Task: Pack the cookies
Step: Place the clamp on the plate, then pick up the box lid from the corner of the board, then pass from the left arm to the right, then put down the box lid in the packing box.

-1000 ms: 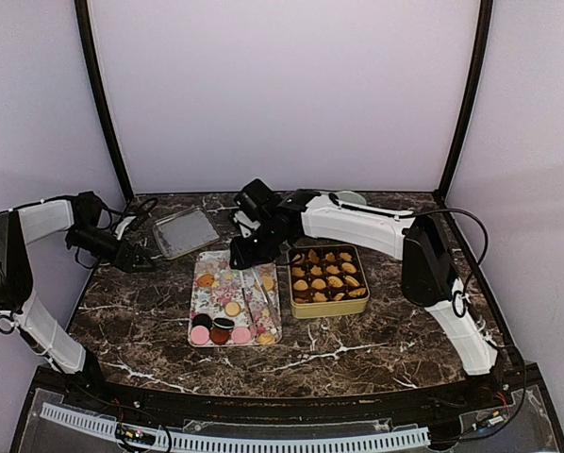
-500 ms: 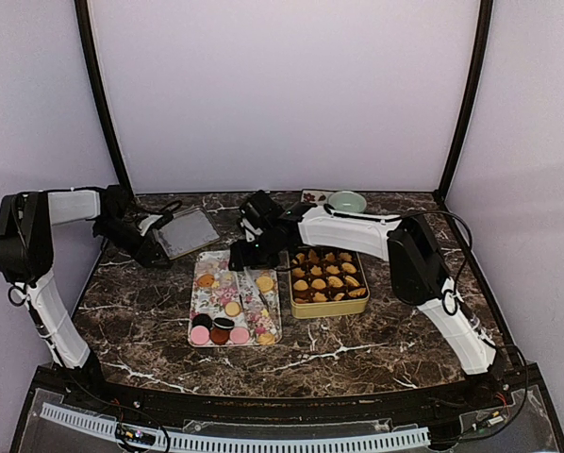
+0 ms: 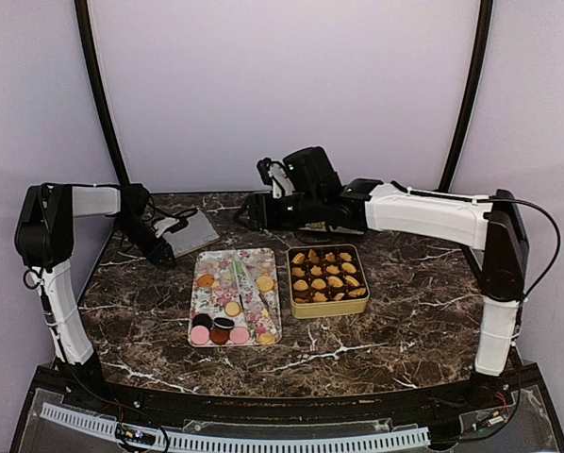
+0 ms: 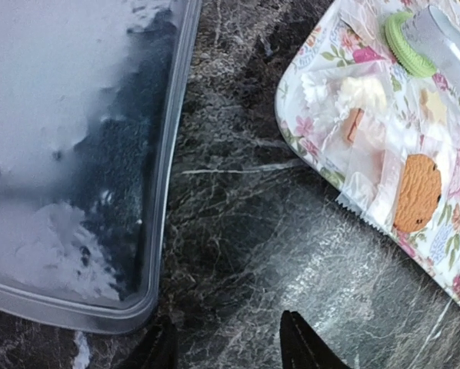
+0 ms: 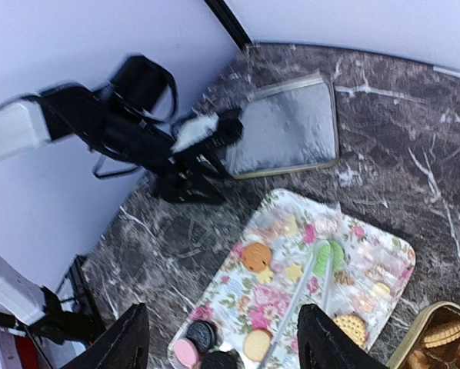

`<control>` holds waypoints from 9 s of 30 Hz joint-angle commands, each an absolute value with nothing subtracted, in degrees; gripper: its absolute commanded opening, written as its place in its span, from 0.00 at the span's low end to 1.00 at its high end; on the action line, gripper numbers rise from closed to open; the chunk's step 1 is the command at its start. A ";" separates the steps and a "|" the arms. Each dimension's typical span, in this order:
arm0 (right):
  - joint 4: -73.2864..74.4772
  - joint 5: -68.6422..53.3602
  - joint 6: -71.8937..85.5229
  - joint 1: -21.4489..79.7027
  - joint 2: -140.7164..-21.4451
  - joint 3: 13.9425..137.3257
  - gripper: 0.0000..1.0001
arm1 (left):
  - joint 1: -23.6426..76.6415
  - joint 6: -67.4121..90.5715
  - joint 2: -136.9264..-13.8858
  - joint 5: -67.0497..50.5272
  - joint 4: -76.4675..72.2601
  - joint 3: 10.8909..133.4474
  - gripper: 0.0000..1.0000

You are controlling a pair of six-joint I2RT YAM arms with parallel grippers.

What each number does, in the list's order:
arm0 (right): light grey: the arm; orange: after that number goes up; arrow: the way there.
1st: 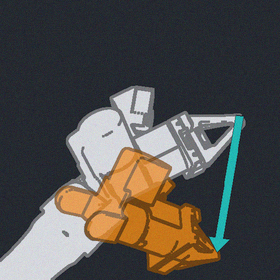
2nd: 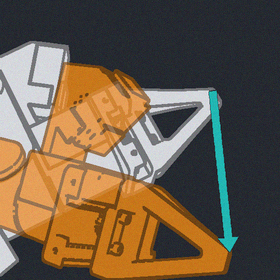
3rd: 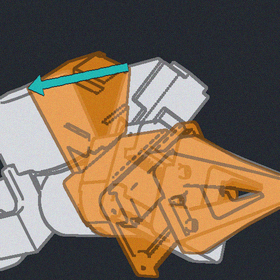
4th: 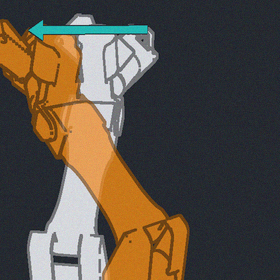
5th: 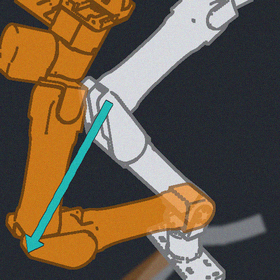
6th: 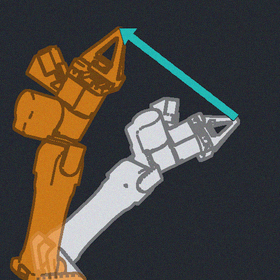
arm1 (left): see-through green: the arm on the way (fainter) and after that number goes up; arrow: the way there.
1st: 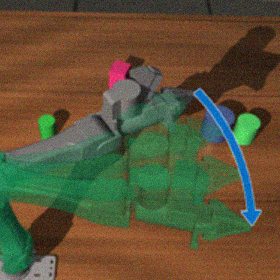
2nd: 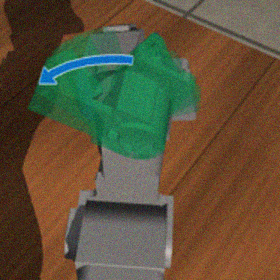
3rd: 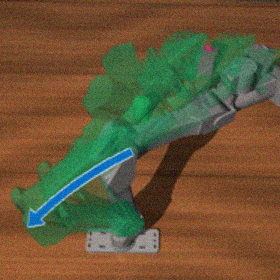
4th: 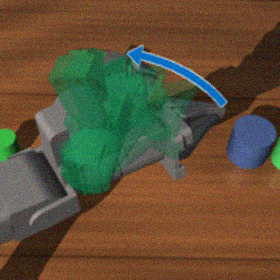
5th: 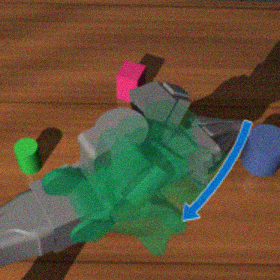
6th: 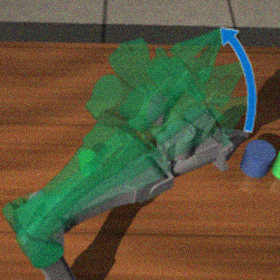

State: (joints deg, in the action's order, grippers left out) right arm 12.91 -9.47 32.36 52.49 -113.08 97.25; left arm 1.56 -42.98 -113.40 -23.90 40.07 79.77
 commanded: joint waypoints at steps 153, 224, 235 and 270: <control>5.07 24.95 -46.70 68.18 -90.91 72.96 0.00 | 32.22 -40.87 -94.04 -27.96 72.21 105.93 0.99; -38.94 -30.07 61.81 28.47 -76.69 21.96 0.43 | 38.68 -12.59 -123.97 -34.65 33.91 100.00 0.94; -4.24 -26.80 44.97 28.04 -72.00 27.31 0.52 | 38.68 -12.91 -124.07 -34.89 33.95 99.64 0.94; 10.19 -23.62 33.76 31.71 -87.43 43.15 0.64 | 38.67 -14.15 -124.61 -36.77 32.73 97.52 0.92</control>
State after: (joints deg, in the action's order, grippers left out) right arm 13.19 -23.75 34.44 30.59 -85.47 43.18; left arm 38.48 -13.13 -124.84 -35.44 32.71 98.39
